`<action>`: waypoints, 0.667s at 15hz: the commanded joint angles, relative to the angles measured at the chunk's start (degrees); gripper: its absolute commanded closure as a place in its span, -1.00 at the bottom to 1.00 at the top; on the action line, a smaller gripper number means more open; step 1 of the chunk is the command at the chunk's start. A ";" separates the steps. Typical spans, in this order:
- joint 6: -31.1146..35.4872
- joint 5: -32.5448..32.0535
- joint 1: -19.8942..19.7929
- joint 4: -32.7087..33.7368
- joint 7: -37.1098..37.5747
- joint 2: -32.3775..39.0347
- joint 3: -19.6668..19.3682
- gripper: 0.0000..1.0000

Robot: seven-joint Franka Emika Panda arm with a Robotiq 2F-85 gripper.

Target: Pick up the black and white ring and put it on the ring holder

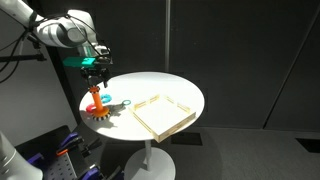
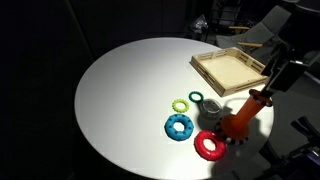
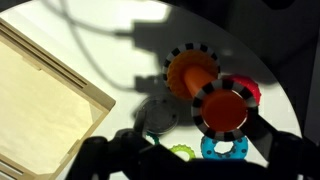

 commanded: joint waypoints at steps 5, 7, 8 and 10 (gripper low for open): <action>1.25 -0.55 0.05 0.44 1.36 0.60 0.08 -1.00; 1.26 -0.71 0.07 0.31 1.50 0.52 0.17 -1.00; 1.28 -0.75 0.09 0.22 1.52 0.49 0.21 -1.00; 1.28 -0.65 0.16 0.14 1.50 0.55 0.24 -1.00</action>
